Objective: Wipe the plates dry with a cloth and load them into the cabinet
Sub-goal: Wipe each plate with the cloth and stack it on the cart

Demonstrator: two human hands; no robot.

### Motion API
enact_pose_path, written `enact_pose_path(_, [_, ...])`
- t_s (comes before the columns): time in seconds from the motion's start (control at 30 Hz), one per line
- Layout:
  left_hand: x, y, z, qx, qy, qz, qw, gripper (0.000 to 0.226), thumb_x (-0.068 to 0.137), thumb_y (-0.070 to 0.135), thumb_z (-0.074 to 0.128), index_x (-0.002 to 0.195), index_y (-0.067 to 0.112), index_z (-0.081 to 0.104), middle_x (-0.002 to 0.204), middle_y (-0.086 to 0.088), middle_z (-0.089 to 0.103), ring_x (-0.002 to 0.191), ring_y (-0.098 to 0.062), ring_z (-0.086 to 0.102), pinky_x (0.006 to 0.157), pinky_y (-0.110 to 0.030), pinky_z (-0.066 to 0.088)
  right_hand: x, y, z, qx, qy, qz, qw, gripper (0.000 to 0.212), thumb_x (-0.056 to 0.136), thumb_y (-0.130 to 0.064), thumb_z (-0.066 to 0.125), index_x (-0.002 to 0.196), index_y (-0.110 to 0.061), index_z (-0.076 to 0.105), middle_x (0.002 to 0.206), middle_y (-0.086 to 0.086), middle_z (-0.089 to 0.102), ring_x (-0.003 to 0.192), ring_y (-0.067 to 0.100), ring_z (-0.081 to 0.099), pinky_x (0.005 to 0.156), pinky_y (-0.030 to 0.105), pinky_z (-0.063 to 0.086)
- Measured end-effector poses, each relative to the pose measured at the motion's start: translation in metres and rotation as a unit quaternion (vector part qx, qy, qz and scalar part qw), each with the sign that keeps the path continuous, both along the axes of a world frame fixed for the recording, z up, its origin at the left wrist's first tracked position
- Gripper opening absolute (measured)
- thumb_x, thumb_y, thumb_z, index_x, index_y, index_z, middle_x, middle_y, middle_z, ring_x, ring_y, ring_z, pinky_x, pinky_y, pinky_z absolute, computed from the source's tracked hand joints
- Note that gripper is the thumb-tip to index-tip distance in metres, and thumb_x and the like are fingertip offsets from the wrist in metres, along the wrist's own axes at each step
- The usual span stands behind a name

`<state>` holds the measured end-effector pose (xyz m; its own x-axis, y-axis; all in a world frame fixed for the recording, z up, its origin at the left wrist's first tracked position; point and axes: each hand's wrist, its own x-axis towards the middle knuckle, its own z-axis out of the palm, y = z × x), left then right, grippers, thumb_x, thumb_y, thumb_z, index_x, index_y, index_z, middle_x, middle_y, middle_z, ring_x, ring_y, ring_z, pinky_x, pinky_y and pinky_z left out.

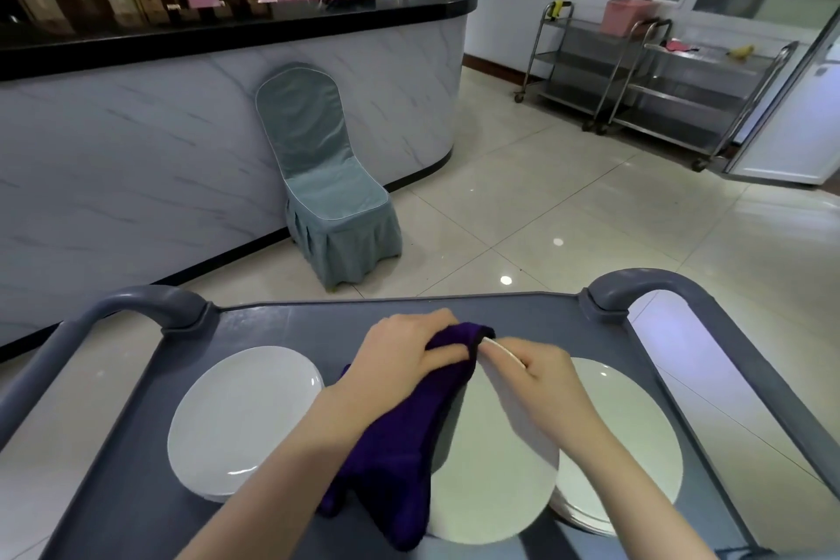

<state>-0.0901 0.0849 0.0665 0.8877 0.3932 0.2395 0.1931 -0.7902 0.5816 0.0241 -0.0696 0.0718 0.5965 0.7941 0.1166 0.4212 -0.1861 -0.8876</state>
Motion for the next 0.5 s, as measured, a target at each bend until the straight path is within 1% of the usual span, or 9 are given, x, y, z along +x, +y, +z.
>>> enact_pose_path(0.07, [-0.006,0.000,-0.002,-0.096,-0.038,0.019,0.995,0.020,0.091,0.036,0.067,0.077,0.034,0.054,0.066,0.015,0.058,0.065,-0.004,0.051,0.064,-0.019,0.038,0.011,-0.003,0.004,-0.010,-0.033,0.005,0.999,0.041,0.097,-0.026,0.061,0.059,-0.020,0.052,0.057,-0.012,0.038,0.058,0.004,0.033,0.055,0.020,0.029])
enact_pose_path(0.1, [-0.010,0.000,-0.005,-0.147,-0.063,0.054,0.986,0.021,0.092,0.031,0.067,0.074,0.030,0.055,0.063,0.014,0.058,0.063,-0.004,0.051,0.063,-0.017,0.038,0.017,-0.006,0.005,-0.001,-0.029,-0.009,1.000,0.040,0.097,-0.027,0.062,0.061,-0.016,0.048,0.059,-0.012,0.037,0.059,0.005,0.033,0.055,0.021,0.029])
enact_pose_path(0.17, [-0.018,-0.003,-0.017,-0.228,-0.107,0.159,0.955,0.028,0.094,0.027,0.063,0.070,0.017,0.054,0.059,0.015,0.055,0.058,-0.002,0.045,0.058,-0.015,0.036,0.025,-0.011,0.002,0.034,0.033,-0.080,0.996,0.042,0.097,-0.030,0.061,0.061,-0.015,0.046,0.061,-0.010,0.039,0.060,0.008,0.034,0.057,0.023,0.029])
enact_pose_path(0.23, [-0.024,-0.011,-0.028,-0.277,-0.129,0.227,0.925,0.031,0.096,0.027,0.059,0.071,0.011,0.053,0.060,0.014,0.054,0.058,-0.002,0.043,0.056,-0.015,0.036,0.027,-0.015,-0.001,0.059,0.092,-0.144,0.984,0.043,0.098,-0.033,0.060,0.061,-0.014,0.047,0.062,-0.006,0.041,0.060,0.011,0.036,0.060,0.029,0.031])
enact_pose_path(0.3, [-0.024,-0.012,-0.030,-0.275,-0.131,0.237,0.923,0.028,0.095,0.026,0.059,0.070,0.015,0.054,0.061,0.016,0.058,0.057,0.001,0.045,0.056,-0.012,0.038,0.026,-0.017,-0.002,0.050,0.077,-0.155,0.984,0.044,0.098,-0.034,0.059,0.065,-0.009,0.046,0.063,-0.004,0.040,0.060,0.012,0.035,0.057,0.026,0.030])
enact_pose_path(0.33, [-0.023,-0.009,-0.026,-0.260,-0.126,0.226,0.930,0.027,0.094,0.025,0.059,0.069,0.019,0.055,0.061,0.018,0.060,0.057,0.002,0.048,0.057,-0.011,0.039,0.025,-0.017,-0.001,0.044,0.059,-0.141,0.987,0.043,0.098,-0.033,0.058,0.065,-0.009,0.047,0.062,-0.005,0.041,0.059,0.011,0.035,0.054,0.021,0.030])
enact_pose_path(0.37, [-0.022,-0.005,-0.020,-0.244,-0.119,0.205,0.940,0.026,0.094,0.024,0.060,0.068,0.023,0.055,0.062,0.019,0.061,0.058,0.005,0.051,0.058,-0.009,0.039,0.024,-0.017,0.003,0.040,0.040,-0.116,0.992,0.041,0.098,-0.031,0.058,0.061,-0.015,0.049,0.059,-0.011,0.042,0.058,0.008,0.036,0.052,0.017,0.029])
enact_pose_path(0.43, [-0.017,0.002,-0.007,-0.195,-0.083,0.134,0.968,0.027,0.091,0.025,0.065,0.067,0.029,0.055,0.062,0.018,0.061,0.060,0.006,0.051,0.059,-0.009,0.038,0.018,-0.013,0.011,0.019,-0.003,-0.040,0.999,0.042,0.098,-0.026,0.059,0.058,-0.022,0.048,0.055,-0.015,0.040,0.055,0.003,0.034,0.052,0.015,0.029])
enact_pose_path(0.5, [-0.010,0.004,0.002,-0.129,-0.023,0.029,0.991,0.032,0.089,0.030,0.068,0.063,0.037,0.053,0.059,0.019,0.057,0.060,0.004,0.050,0.059,-0.011,0.036,0.011,-0.005,0.014,-0.030,-0.049,0.030,0.998,0.042,0.098,-0.027,0.060,0.060,-0.014,0.046,0.055,-0.013,0.036,0.055,0.004,0.032,0.054,0.019,0.028])
